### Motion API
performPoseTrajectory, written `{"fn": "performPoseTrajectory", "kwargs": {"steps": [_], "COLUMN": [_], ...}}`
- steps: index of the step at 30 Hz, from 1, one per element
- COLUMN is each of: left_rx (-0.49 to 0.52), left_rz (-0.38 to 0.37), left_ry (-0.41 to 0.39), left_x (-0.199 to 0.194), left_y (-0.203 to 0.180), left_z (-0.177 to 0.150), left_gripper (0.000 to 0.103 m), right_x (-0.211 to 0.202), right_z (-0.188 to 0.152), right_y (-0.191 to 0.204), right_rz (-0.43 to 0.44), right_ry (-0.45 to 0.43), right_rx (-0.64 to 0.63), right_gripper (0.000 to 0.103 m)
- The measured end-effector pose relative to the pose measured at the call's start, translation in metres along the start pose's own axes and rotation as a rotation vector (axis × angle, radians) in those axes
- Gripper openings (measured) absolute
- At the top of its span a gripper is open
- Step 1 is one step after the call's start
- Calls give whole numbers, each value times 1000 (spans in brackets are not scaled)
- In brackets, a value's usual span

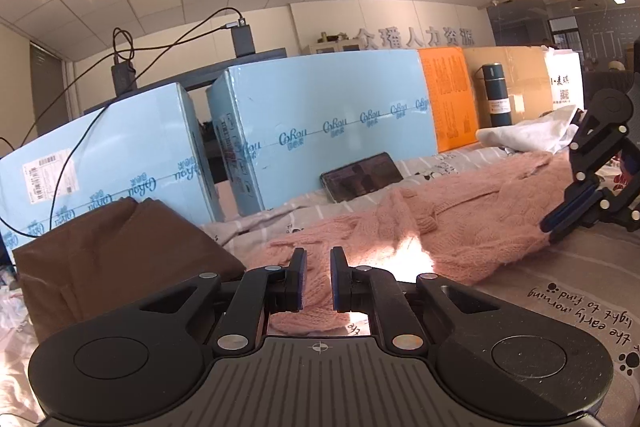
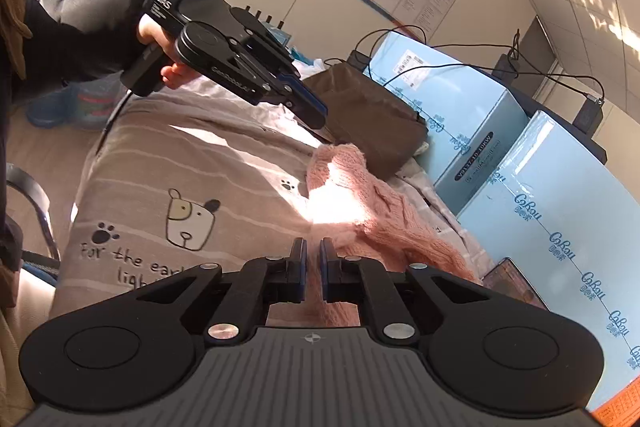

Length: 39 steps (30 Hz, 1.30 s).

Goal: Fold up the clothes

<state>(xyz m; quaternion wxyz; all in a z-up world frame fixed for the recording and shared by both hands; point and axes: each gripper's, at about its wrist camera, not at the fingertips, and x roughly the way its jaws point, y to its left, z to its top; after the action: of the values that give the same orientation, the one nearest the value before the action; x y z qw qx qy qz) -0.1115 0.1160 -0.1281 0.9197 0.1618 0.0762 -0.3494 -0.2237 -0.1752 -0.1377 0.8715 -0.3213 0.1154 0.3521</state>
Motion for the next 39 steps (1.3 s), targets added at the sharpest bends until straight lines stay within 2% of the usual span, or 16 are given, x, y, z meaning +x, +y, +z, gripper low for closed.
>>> {"fn": "performPoseTrajectory", "kwargs": {"steps": [3,5,7,9,11,14,18,20,22,24,28,33,35,36,38,39], "left_rx": [18,40,46,35,39,86,172,184,217,237,246,247,217,193,127,94], "left_rz": [28,39,29,2,-40,-138,-253,-321,-383,-383,-322,-274,-236,-221,-200,-196], "left_ry": [16,17,23,26,37,103,237,268,299,289,251,296,242,198,97,54], "left_x": [3,10,19,33,49,76,105,109,105,93,53,31,25,22,16,14], "left_y": [-5,-9,-12,-13,-12,-12,-13,-14,-19,-21,-19,-25,-22,-20,-15,-13], "left_z": [-1,4,10,18,29,44,45,40,33,27,14,-9,-8,-4,7,13], "left_gripper": [21,36,59,68,73,91,89,81,25,14,9,16,17,24,48,69], "right_x": [-7,-11,-20,-36,-55,-87,-123,-136,-145,-145,-137,-134,-128,-123,-106,-92], "right_z": [0,-4,-13,-27,-42,-67,-107,-129,-151,-168,-179,-156,-139,-130,-115,-107], "right_y": [15,19,16,2,-13,-34,-59,-72,-83,-94,-105,-106,-109,-114,-128,-138], "right_rz": [47,51,16,-78,-199,-420,-758,-872,-921,-941,-943,-1127,-1106,-1037,-824,-684], "right_ry": [-3,3,1,-16,-28,-23,73,130,178,226,290,330,272,219,117,67], "right_rx": [7,42,130,280,419,610,814,938,1052,1132,1194,1071,1033,1036,1113,1188], "right_gripper": [5,6,21,50,55,72,79,80,80,80,79,79,79,79,79,79]}}
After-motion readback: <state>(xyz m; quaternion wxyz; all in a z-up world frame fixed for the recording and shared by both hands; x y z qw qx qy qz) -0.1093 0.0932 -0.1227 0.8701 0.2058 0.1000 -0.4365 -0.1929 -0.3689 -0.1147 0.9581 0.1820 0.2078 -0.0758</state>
